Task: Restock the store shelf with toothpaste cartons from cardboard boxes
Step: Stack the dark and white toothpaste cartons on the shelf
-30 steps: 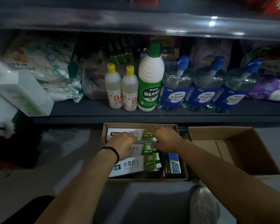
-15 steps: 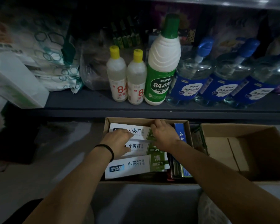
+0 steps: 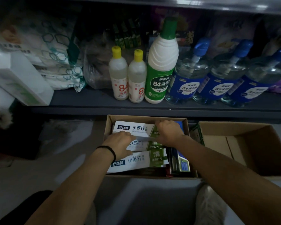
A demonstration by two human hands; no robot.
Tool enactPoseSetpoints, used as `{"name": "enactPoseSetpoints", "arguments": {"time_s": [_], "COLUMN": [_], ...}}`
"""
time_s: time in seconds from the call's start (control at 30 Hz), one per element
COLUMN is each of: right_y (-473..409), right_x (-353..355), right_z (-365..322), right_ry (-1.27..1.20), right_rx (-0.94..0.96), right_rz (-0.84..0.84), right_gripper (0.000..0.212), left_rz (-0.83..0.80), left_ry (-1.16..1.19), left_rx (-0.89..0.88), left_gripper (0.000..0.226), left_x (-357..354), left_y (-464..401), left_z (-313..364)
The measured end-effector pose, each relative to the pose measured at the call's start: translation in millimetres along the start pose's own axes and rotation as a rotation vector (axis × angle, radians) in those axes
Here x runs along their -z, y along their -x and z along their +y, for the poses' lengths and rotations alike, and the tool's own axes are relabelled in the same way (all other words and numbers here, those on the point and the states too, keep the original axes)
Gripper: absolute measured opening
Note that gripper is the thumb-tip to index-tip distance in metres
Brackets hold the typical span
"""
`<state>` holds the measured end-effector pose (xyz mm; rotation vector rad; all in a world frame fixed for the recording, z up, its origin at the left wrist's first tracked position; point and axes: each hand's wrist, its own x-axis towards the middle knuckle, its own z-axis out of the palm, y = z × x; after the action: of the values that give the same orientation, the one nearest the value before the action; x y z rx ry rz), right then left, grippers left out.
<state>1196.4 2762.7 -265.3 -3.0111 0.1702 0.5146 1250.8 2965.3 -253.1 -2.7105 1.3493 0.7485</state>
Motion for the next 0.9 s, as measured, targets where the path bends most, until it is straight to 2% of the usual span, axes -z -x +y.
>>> {"name": "enactPoseSetpoints", "arguments": {"time_s": [0.23, 0.37, 0.67, 0.9], "right_y": [26.3, 36.4, 36.9, 42.4], "right_x": [32.5, 43.3, 50.4, 55.5], "right_z": [23.1, 34.5, 57.3, 68.1], "right_ry": [-0.046, -0.075, -0.058, -0.044], "right_rx": [-0.032, -0.038, -0.050, -0.063], "right_rz": [0.117, 0.136, 0.151, 0.178], "right_gripper": [0.056, 0.061, 0.053, 0.052], "left_rz": [-0.032, -0.082, -0.186, -0.176], "left_ry": [-0.011, -0.015, -0.069, -0.058], "left_rx": [-0.017, -0.022, -0.014, -0.002], "left_gripper": [0.059, 0.061, 0.072, 0.059], "left_x": [-10.3, -21.6, -46.9, -36.0], "left_y": [1.5, -7.8, -21.3, -22.6], "left_z": [25.5, 39.1, 51.6, 54.1]}}
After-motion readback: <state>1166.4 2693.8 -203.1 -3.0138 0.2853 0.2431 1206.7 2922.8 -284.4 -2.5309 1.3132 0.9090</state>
